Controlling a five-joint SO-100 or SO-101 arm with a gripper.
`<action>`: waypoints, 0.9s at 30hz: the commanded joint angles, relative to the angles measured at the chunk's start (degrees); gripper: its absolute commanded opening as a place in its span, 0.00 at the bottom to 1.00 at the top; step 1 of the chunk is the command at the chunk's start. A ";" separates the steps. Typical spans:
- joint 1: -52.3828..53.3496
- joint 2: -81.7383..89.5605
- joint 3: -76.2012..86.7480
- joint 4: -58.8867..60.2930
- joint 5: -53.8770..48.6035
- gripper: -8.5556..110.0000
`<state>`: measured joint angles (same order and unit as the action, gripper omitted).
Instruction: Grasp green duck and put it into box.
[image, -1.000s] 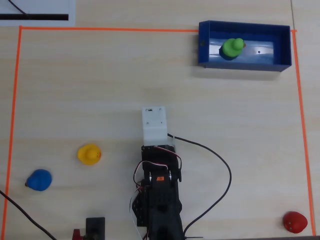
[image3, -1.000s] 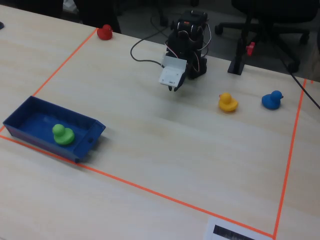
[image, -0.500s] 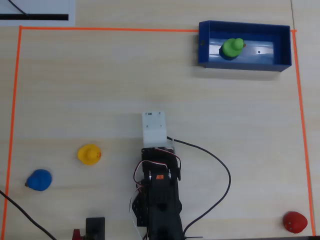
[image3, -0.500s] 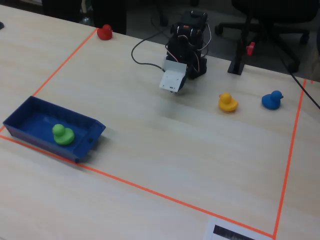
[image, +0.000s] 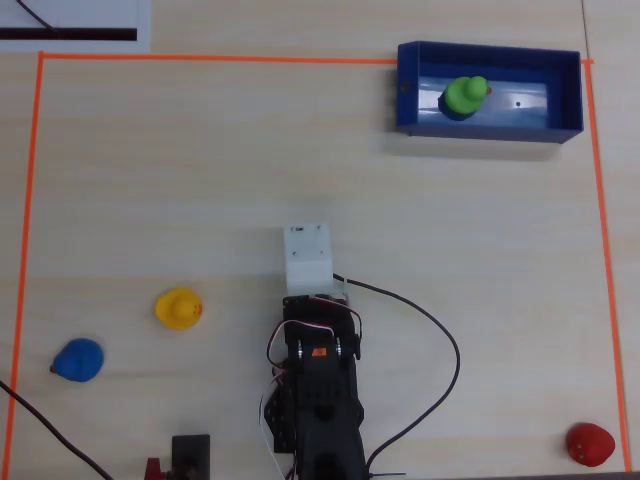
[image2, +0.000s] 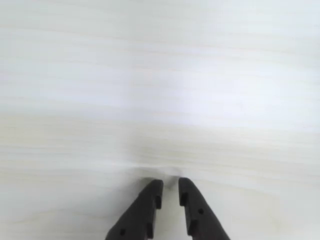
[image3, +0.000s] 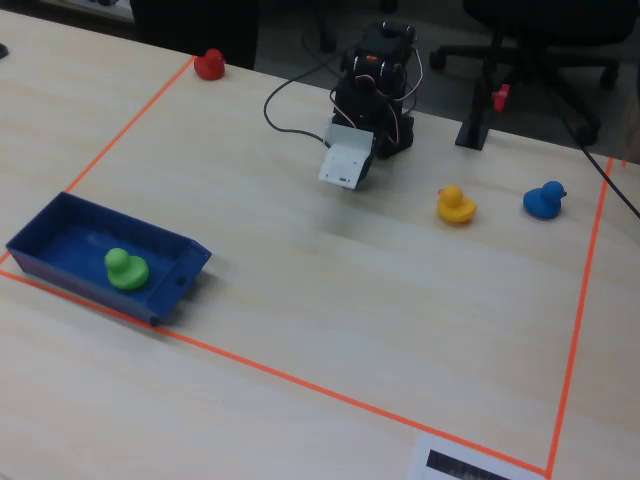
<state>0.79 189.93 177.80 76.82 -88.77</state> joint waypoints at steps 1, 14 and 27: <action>-1.05 -0.26 0.44 0.26 -0.26 0.07; -1.14 -0.18 0.44 0.26 -0.26 0.11; -1.14 -0.18 0.44 0.26 -0.26 0.11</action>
<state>0.09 189.93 177.80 76.82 -88.77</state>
